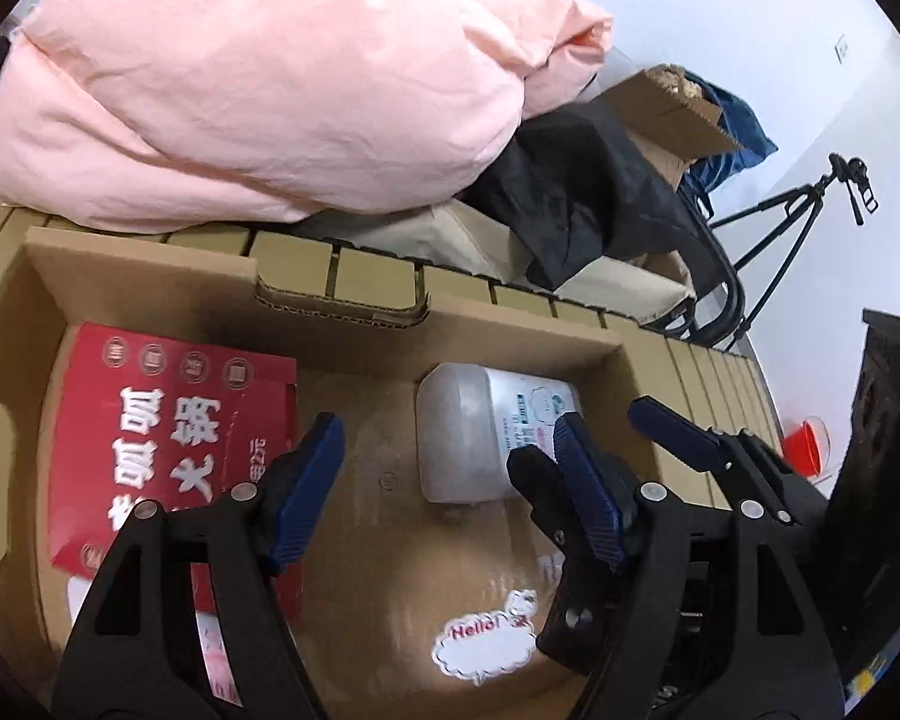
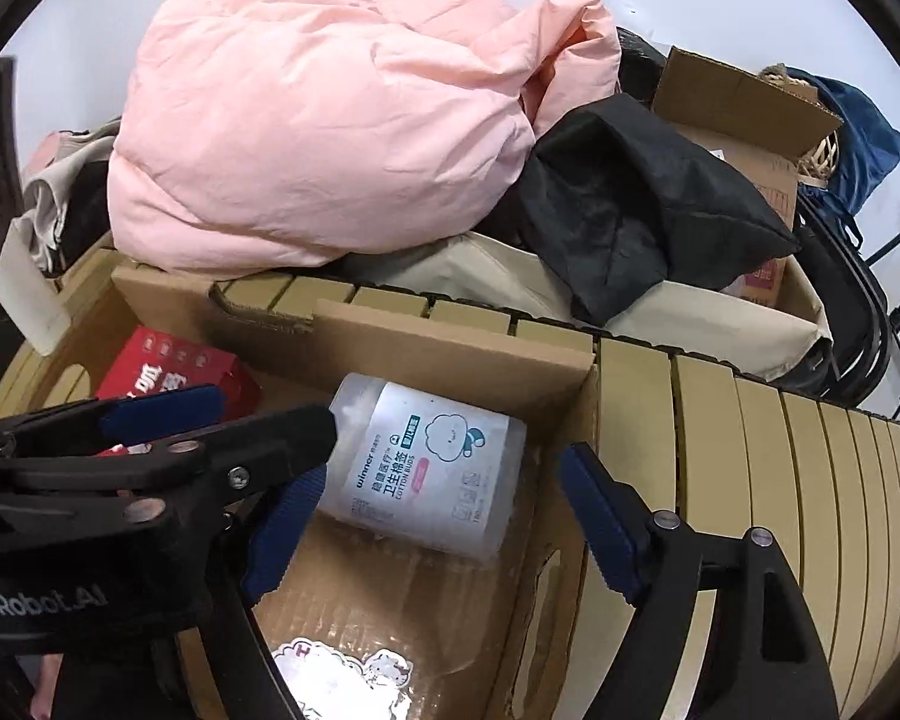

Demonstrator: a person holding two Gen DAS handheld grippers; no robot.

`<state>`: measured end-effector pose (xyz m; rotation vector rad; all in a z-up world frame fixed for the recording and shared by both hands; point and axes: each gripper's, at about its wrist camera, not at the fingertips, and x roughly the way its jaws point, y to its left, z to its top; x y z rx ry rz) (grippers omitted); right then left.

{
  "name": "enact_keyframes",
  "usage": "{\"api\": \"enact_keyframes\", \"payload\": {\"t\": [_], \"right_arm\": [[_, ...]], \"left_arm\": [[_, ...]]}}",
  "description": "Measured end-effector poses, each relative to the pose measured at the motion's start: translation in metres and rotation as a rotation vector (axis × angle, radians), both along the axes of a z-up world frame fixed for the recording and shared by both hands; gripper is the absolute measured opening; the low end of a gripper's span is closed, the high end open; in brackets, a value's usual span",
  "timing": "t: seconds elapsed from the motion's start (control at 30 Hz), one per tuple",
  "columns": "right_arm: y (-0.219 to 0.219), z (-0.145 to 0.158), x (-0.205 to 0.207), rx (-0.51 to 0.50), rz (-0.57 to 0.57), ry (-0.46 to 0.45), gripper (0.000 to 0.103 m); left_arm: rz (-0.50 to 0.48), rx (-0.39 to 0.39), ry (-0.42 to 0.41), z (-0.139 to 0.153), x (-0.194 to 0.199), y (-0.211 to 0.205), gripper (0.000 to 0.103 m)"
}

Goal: Organize objects
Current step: 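Lower the wipes pack into the tray and open the right gripper, then withdraw the right gripper and reach toward the white round lid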

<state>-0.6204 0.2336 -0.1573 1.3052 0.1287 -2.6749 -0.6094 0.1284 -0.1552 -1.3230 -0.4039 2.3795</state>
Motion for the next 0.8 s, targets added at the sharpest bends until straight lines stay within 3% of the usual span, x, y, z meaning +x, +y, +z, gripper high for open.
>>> {"api": "enact_keyframes", "payload": {"t": [0.07,0.13,0.2,0.3,0.4,0.53,0.6,0.7,0.8], "right_arm": [[0.0,0.01,0.006,-0.005,-0.001,0.029,0.084],[0.001,0.032,0.021,-0.034,0.014,0.077,0.084],[0.003,0.058,0.036,-0.095,0.03,0.104,0.084],[0.001,0.099,0.07,-0.102,0.057,0.111,0.084],[0.004,0.144,0.124,-0.142,0.121,0.127,0.084],[0.016,0.202,0.22,-0.113,0.162,0.171,0.085],[0.022,0.22,0.264,-0.106,0.188,0.184,0.086],[0.03,0.237,0.345,-0.076,0.225,0.178,0.087],[0.038,0.244,0.411,-0.055,0.254,0.139,0.087]], "left_arm": [[-0.005,0.026,0.001,0.019,0.01,-0.005,0.069],[-0.007,-0.007,0.084,0.054,0.037,-0.013,0.069],[0.016,-0.097,0.203,0.09,0.075,-0.025,0.07],[0.013,-0.214,0.287,0.136,0.128,-0.05,0.07],[0.038,-0.321,0.387,0.179,0.189,-0.082,0.08],[0.081,-0.443,0.453,0.216,0.271,-0.126,0.084],[0.086,-0.472,0.455,0.222,0.315,-0.147,0.086],[0.07,-0.542,0.394,0.226,0.38,-0.176,0.092],[0.035,-0.523,0.36,0.238,0.431,-0.202,0.096]]}}
